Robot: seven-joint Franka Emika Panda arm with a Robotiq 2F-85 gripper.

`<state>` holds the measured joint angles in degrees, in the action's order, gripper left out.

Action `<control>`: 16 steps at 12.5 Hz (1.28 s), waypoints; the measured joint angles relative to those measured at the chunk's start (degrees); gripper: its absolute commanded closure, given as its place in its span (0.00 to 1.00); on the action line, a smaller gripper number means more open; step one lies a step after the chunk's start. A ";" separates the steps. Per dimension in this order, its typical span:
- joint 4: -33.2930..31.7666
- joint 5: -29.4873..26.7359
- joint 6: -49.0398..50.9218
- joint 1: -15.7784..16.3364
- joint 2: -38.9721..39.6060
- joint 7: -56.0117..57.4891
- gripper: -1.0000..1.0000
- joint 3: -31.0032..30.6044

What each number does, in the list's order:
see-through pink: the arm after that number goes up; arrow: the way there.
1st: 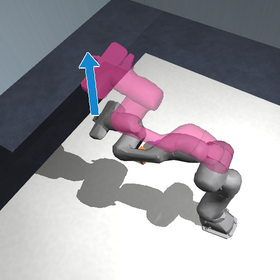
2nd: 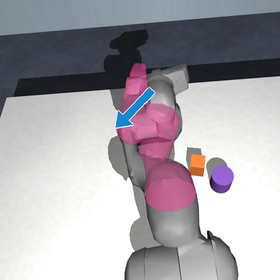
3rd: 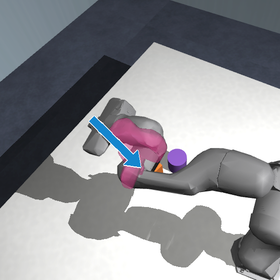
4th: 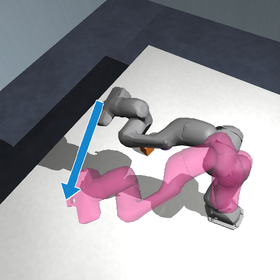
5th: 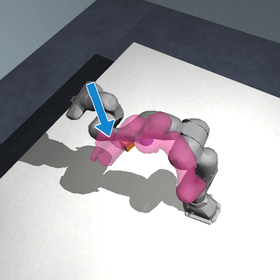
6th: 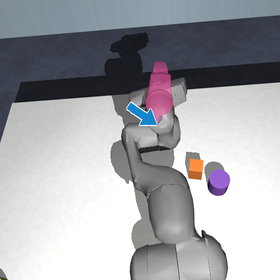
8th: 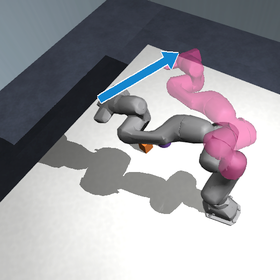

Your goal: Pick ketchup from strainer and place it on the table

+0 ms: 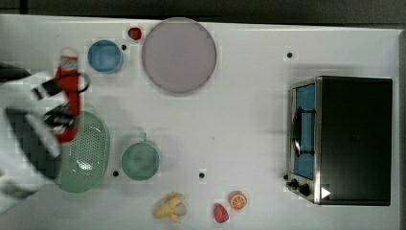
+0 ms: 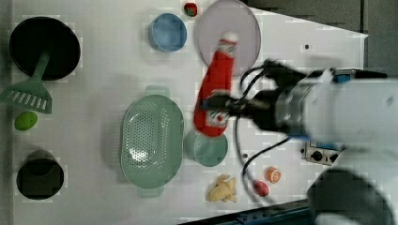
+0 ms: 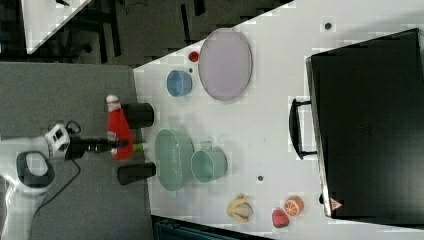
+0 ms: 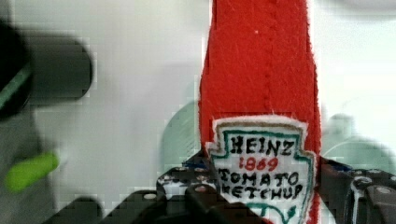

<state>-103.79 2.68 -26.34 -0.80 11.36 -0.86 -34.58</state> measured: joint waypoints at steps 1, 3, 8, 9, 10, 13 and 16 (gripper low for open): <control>1.12 0.09 0.90 -0.24 0.59 2.32 0.39 3.08; 1.79 -0.07 0.76 -2.16 1.64 6.89 0.39 9.16; 1.23 0.17 1.23 -6.79 3.68 17.74 0.39 26.75; 0.50 0.06 0.83 -8.02 4.25 20.43 0.39 29.25; -1.18 0.15 0.53 -8.67 4.45 22.18 0.39 32.13; -8.45 0.44 -3.01 -11.32 4.35 25.56 0.39 36.80; -17.18 0.50 -9.61 -11.91 4.46 26.18 0.39 36.97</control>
<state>-120.97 3.18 -35.95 -12.72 15.82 25.32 2.39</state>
